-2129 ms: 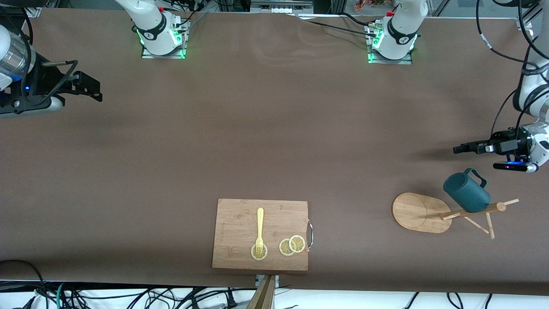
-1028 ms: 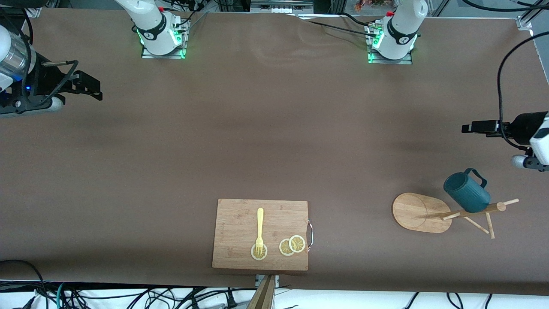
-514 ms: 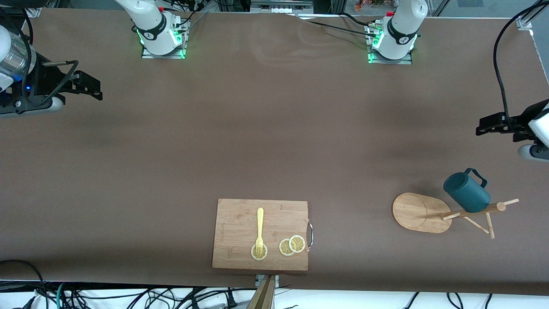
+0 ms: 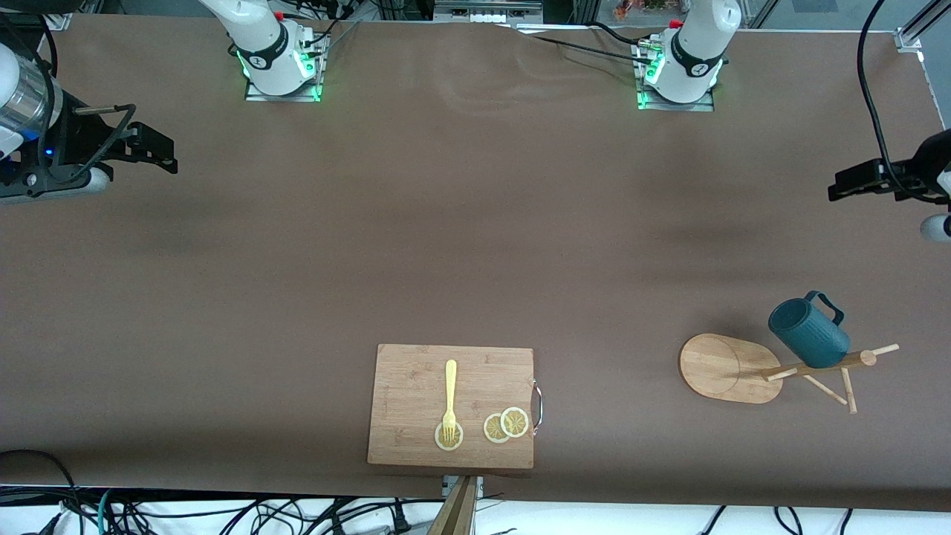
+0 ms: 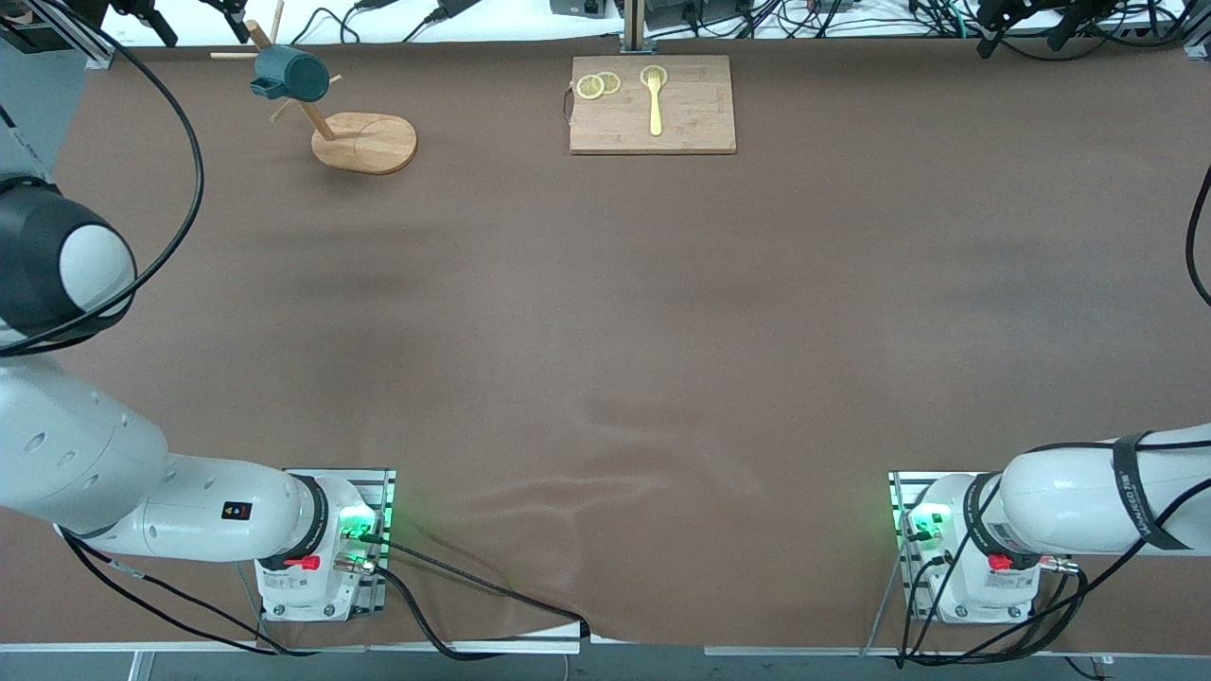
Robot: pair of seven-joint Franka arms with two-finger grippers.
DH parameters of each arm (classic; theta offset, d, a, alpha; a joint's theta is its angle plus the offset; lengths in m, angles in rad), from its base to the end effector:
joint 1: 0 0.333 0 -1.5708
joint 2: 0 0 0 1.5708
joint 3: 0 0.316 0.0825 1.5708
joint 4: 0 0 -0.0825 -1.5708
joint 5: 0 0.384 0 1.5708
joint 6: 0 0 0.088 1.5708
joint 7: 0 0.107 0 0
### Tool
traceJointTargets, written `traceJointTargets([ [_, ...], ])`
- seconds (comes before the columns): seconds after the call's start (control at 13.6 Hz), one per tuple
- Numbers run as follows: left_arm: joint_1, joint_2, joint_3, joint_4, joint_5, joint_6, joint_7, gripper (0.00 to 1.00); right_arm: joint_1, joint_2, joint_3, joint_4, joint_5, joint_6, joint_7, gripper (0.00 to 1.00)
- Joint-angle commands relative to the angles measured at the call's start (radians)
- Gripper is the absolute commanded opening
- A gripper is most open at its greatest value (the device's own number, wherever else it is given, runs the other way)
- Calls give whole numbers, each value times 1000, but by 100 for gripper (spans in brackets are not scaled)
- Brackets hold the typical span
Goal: Pass cup and hang on rack
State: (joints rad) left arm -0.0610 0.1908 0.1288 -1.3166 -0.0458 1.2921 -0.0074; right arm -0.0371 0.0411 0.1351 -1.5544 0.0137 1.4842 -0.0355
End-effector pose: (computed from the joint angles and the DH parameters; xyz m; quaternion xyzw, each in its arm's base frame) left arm 0.5812 0.0255 0.6118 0.9937 0.0336 -0.1063 0.0135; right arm 0.5541 0.0545 0.6024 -0.9962 -0.0669 0.0557 0.0079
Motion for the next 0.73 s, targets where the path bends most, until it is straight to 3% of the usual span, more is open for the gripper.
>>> traceJointTargets([
  [0.0,70,-62,-86,-90,20,29,-20,100,-4,0,6,17,-6,-15,-3,100],
  [0.66,47,-34,-92,-70,26,21,-19,100,-4,0,5,17,-6,-15,-4,100],
])
